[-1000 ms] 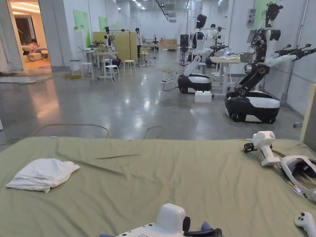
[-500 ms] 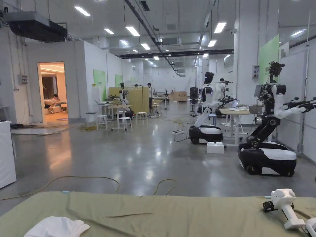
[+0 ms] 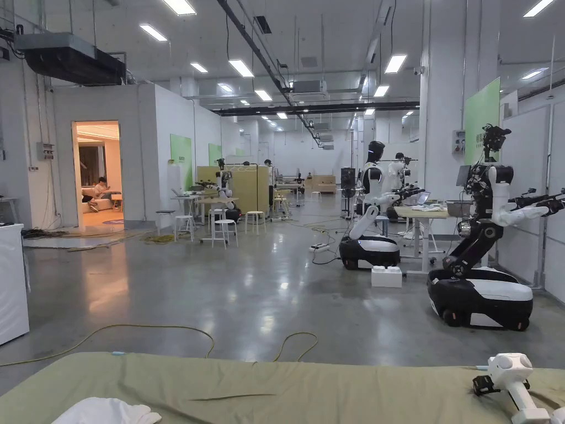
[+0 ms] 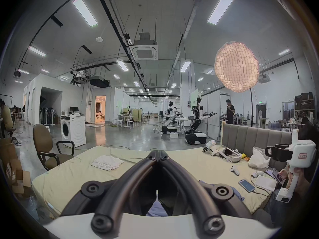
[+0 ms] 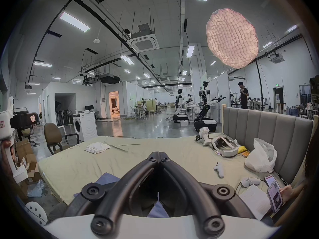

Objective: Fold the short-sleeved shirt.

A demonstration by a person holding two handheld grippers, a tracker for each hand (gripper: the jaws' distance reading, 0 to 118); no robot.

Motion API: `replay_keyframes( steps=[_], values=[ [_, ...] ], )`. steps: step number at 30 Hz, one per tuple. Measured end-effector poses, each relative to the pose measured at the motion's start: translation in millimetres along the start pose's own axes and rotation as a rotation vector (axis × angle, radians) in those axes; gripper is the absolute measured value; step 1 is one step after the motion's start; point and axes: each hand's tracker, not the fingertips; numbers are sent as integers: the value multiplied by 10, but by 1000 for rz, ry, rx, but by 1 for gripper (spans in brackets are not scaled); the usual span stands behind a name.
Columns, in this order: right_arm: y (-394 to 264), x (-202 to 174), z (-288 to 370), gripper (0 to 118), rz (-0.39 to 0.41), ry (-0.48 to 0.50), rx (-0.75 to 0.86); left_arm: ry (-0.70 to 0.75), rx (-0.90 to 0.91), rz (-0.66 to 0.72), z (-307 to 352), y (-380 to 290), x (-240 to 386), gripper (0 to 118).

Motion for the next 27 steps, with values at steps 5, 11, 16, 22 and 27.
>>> replay_keyframes(
  steps=[5,11,16,22,27],
  values=[
    [-9,-24,-21,0,29,-6,-8,-22,-16,-23,-78,-6,54,0],
    [11,-57,-65,0,28,1,-24,-44,-48,0,-188,-15,54,0],
    [-49,-2,-99,0,8,-3,-48,-59,-159,25,-376,-125,-19,0],
    [-264,144,-142,0,-23,-12,-136,-94,-321,6,-758,-390,-61,38],
    [-494,284,-252,0,-66,-22,-223,-245,-488,138,-1607,-977,-245,81]
  ],
)
